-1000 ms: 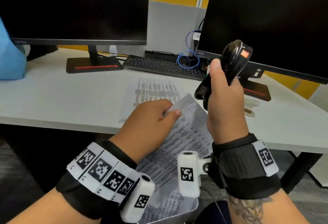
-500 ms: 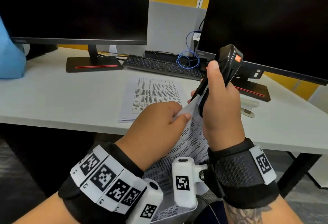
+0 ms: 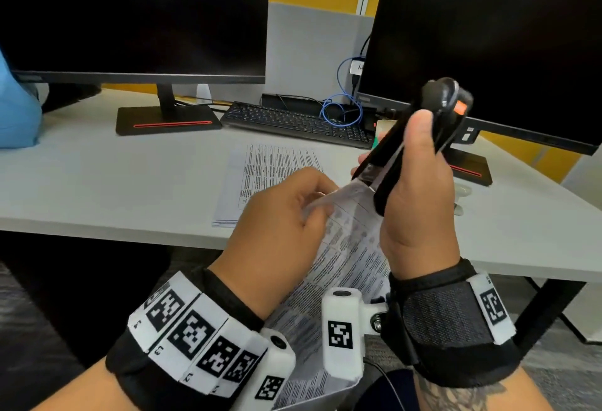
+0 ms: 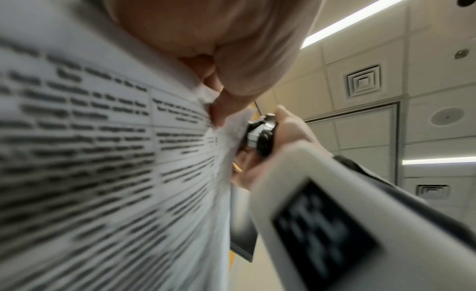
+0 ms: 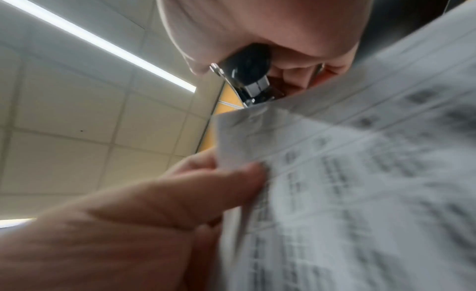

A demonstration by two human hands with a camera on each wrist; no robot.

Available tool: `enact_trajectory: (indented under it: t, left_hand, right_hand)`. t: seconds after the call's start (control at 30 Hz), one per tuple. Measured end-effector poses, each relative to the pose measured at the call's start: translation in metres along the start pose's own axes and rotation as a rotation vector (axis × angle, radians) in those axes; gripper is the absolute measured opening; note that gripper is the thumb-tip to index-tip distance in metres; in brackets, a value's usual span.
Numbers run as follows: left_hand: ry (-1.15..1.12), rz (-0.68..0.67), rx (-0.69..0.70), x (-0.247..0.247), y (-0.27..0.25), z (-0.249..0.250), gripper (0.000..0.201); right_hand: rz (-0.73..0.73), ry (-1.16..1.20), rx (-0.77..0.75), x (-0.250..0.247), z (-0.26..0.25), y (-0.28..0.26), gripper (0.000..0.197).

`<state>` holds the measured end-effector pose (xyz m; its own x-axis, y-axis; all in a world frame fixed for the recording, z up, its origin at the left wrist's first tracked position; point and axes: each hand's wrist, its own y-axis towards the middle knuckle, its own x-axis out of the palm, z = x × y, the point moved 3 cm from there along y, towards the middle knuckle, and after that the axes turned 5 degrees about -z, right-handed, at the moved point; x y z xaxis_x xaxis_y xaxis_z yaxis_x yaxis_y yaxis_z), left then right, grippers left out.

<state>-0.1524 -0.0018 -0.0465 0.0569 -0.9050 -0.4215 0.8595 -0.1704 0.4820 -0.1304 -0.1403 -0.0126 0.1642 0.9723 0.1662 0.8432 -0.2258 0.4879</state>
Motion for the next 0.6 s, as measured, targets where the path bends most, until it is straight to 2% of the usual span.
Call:
enact_trajectory:
  t: [0.1, 0.2, 0.3, 0.37, 0.47, 0.6]
  left_hand:
    - [-0.121, 0.124, 0.109, -0.011, 0.001, -0.002, 0.037]
    - [-0.067, 0.196, 0.243, -0.014, 0.0, 0.001, 0.036]
    - [-0.034, 0.21, 0.294, -0.014, 0.0, 0.0, 0.034]
    - [-0.039, 0.209, 0.289, -0.013, -0.001, -0.001, 0.036]
    - [-0.094, 0.213, 0.255, -0.013, -0.001, -0.001, 0.035]
    - [-0.187, 0.141, 0.083, -0.01, 0.002, -0.001, 0.034]
  right_hand:
    - [0.075, -0.025, -0.124, -0.01, -0.003, -0.004, 0.05]
    - [0.078, -0.057, -0.194, -0.014, -0.001, -0.009, 0.052]
    - [0.057, -0.081, -0.24, -0.013, -0.002, -0.014, 0.041]
    - [0.049, -0.078, -0.256, -0.012, -0.003, -0.016, 0.038]
    - [0.048, -0.066, -0.258, -0.012, -0.003, -0.016, 0.045]
    - [0.046, -0.001, -0.188, -0.008, -0.004, -0.013, 0.038]
